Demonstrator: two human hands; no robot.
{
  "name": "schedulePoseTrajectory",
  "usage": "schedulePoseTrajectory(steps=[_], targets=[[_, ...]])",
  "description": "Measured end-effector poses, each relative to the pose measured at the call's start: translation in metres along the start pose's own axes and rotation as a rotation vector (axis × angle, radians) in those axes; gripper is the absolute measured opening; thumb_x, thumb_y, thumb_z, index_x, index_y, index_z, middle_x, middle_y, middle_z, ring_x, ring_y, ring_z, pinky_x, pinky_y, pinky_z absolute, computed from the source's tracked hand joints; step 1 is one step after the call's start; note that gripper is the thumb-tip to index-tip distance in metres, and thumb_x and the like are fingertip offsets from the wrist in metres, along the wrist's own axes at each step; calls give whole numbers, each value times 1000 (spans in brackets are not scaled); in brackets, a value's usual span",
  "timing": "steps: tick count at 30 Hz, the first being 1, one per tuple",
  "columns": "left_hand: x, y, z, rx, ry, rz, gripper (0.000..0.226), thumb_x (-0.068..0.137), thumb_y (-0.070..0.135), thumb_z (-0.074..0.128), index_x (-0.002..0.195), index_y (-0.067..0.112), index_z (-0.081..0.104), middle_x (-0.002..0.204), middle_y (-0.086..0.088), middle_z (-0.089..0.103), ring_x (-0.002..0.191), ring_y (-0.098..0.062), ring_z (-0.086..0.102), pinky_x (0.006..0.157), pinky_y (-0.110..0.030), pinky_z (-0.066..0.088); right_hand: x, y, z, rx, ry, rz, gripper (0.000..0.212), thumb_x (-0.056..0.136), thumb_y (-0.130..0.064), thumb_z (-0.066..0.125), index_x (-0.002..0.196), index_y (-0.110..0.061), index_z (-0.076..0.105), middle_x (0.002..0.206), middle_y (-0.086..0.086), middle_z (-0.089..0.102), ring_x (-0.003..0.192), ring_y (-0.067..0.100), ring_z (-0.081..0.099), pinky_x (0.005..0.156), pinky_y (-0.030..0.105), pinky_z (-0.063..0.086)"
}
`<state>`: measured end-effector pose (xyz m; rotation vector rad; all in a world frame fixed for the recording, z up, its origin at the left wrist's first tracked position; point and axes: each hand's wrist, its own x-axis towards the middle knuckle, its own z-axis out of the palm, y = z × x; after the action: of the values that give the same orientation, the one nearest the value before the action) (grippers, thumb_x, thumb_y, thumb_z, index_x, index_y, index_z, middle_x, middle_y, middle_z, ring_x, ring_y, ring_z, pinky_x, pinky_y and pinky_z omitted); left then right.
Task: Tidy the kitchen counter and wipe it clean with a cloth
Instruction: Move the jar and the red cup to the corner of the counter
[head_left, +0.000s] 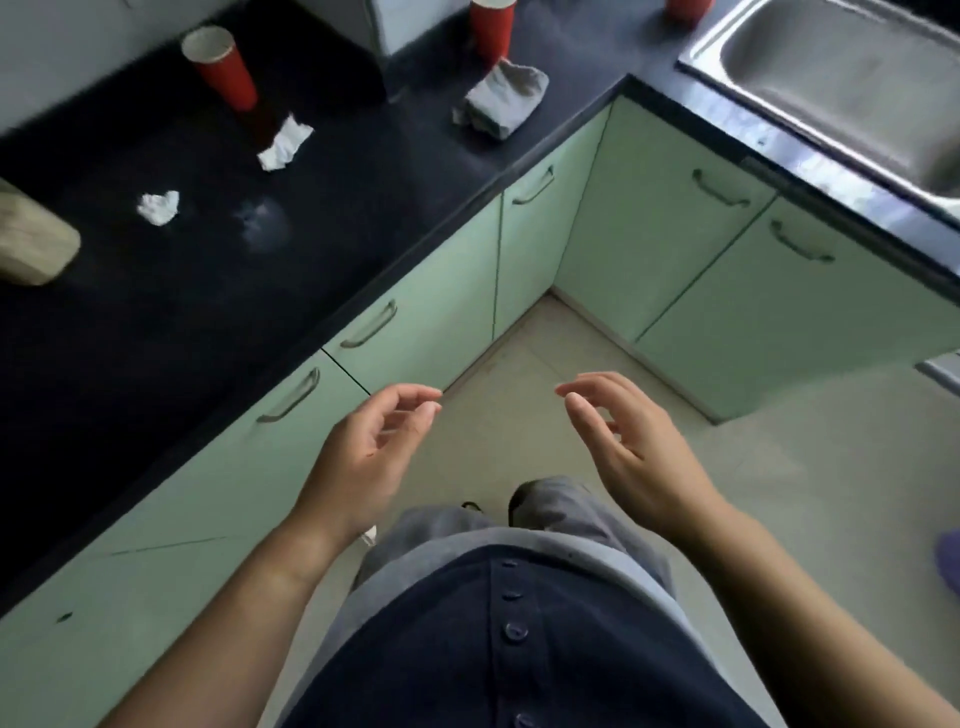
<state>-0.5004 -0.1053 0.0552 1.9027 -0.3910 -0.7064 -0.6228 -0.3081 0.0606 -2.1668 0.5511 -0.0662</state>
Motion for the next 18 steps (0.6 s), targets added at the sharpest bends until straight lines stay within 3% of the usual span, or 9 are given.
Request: schedulePoseTrajectory(steps=[4, 9, 14, 18], targets=[[32, -6, -26, -42, 129, -77, 34, 73, 60, 47, 97, 42, 62, 101, 17, 67, 101, -2, 60, 85, -20, 44, 78, -17, 4, -12, -107, -59, 45, 88, -51, 34, 108, -21, 61, 110, -9, 58, 97, 1, 54, 80, 20, 46], [96, -9, -64, -55, 330, -153, 35, 75, 60, 45, 98, 40, 62, 103, 15, 67, 100, 2, 59, 82, -17, 43, 205, -56, 21, -41, -302, -247, 48, 87, -54, 33, 112, -22, 59, 114, -9, 56, 99, 5, 55, 85, 27, 48], [165, -4, -100, -91, 536, -240, 11, 90, 37, 53, 97, 38, 61, 102, 12, 66, 95, 3, 59, 80, -17, 44, 324, -104, 42, -61, -487, -433, 33, 92, -43, 42, 109, -22, 61, 111, -9, 56, 95, 5, 55, 81, 22, 48], [201, -13, -136, -12, 630, -314, 17, 91, 31, 54, 104, 27, 63, 102, 15, 64, 95, 4, 57, 80, -10, 42, 394, -140, 72, -76, -609, -552, 33, 91, -42, 45, 110, -21, 60, 111, -9, 56, 97, 6, 55, 83, 25, 48]])
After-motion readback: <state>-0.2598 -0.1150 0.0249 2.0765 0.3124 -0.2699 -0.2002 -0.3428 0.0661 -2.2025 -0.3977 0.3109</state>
